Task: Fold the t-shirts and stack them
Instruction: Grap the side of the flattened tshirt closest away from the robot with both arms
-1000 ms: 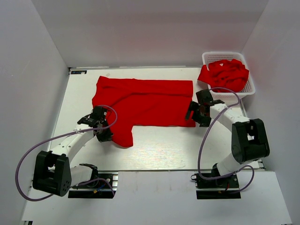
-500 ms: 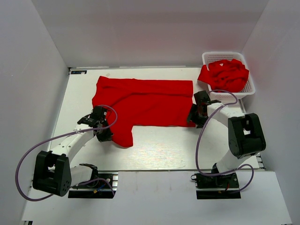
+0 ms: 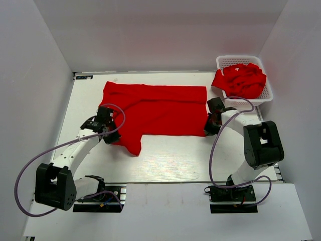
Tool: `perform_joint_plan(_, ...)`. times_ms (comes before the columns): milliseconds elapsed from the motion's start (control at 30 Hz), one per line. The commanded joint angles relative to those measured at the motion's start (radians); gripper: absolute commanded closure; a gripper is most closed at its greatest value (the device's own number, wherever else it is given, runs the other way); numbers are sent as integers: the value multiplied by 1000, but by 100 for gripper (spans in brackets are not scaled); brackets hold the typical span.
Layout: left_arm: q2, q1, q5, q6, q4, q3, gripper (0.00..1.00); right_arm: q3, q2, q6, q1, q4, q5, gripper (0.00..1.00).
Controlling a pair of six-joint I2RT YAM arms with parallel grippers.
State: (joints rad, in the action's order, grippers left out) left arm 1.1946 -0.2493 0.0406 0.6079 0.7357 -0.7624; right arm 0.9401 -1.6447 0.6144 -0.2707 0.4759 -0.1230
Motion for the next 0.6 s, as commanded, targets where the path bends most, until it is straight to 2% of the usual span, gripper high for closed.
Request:
perform_joint_plan(0, -14, 7, 28, -45, -30, -89, 100, 49, 8, -37, -4, 23, -6, 100)
perform_joint_plan(233, 94, 16, 77, -109, -94, -277, 100, 143, -13, -108, -2, 29, 17, 100)
perform_joint_plan(567, 357, 25, 145, -166, -114, -555, 100, 350, -102, -153, 1, 90, -38, 100)
